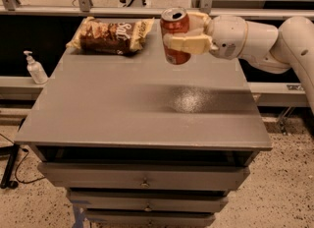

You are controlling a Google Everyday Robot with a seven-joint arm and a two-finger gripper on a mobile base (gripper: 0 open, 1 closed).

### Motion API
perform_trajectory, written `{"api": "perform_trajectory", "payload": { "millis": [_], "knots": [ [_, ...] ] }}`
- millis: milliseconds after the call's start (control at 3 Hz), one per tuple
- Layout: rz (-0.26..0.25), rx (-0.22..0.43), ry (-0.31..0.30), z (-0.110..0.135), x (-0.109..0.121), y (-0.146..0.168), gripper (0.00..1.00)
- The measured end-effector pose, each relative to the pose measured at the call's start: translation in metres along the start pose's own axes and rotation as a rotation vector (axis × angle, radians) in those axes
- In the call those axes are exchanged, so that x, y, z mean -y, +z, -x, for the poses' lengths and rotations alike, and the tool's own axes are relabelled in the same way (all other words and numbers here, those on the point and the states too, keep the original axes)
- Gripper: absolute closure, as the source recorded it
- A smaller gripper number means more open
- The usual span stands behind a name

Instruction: Place coke can upright

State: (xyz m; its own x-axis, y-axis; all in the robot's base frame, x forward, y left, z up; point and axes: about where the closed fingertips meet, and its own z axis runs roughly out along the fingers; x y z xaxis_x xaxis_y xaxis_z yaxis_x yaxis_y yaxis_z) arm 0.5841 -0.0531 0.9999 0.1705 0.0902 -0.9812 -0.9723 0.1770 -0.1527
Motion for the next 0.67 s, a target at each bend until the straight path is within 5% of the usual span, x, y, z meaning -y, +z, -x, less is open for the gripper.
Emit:
{"api": "perform_trajectory", "payload": {
  "millis": [333,667],
  "knots": [
    [0.006,-0.013,-0.121,-0.024,-0.003,-0.005,1.0],
    [-0.013,0.025,-0.15,-0.046,-0.001,-0.015,1.0]
  ]
}}
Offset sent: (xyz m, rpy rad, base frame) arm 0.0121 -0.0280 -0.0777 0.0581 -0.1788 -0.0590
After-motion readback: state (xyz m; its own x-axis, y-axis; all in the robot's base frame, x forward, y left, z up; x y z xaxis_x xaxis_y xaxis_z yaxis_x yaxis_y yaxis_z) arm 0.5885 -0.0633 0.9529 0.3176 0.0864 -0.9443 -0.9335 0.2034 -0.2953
